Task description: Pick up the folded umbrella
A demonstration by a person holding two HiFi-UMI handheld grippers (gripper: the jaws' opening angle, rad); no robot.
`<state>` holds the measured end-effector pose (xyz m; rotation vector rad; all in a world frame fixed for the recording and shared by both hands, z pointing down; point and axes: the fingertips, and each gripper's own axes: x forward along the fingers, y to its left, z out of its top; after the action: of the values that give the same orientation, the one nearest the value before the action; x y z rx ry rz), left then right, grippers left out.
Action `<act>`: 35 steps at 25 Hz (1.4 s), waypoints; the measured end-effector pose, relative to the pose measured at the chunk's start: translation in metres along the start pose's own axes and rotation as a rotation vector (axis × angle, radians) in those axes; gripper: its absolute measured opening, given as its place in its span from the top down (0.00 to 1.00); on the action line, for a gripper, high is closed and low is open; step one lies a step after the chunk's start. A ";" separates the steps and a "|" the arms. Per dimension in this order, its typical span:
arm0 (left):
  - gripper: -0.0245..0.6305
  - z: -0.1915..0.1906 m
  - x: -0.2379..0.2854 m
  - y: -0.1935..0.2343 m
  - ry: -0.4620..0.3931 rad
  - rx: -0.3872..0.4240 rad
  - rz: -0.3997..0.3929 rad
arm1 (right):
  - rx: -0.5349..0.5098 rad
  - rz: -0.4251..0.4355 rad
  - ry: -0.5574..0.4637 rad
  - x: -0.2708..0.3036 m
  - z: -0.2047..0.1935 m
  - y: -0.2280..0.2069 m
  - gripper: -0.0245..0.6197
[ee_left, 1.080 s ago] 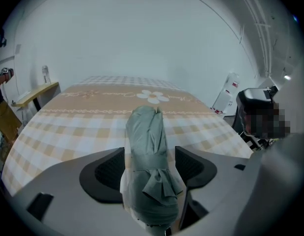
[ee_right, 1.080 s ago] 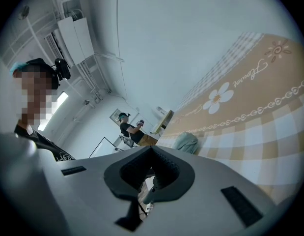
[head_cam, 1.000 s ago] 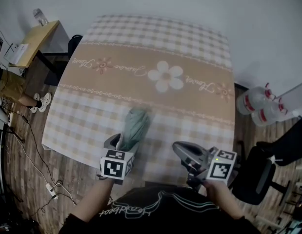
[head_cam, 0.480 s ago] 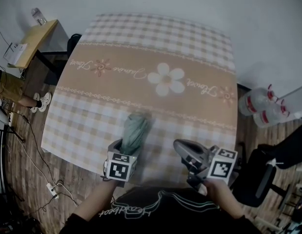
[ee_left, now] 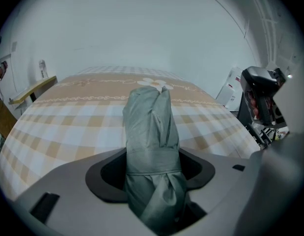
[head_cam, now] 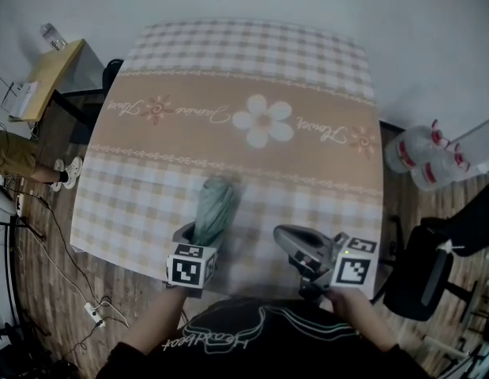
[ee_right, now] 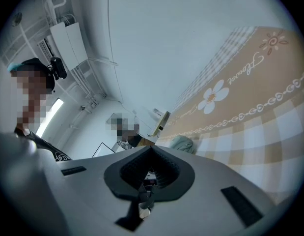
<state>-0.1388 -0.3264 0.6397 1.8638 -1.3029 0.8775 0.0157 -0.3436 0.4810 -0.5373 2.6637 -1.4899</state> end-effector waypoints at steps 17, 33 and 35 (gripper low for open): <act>0.56 0.000 -0.005 -0.001 0.034 -0.009 -0.164 | 0.045 -0.049 -0.023 -0.016 -0.070 0.035 0.95; 0.56 0.004 -0.068 -0.024 -0.073 -0.030 -0.318 | -0.018 -0.123 -0.134 -0.047 -0.099 0.081 0.95; 0.56 0.005 -0.086 -0.031 -0.101 -0.035 -0.345 | -0.039 -0.128 -0.152 -0.049 -0.098 0.090 0.95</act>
<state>-0.1320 -0.2809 0.5612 2.0463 -1.0028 0.5816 0.0170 -0.2047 0.4520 -0.8042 2.5898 -1.3669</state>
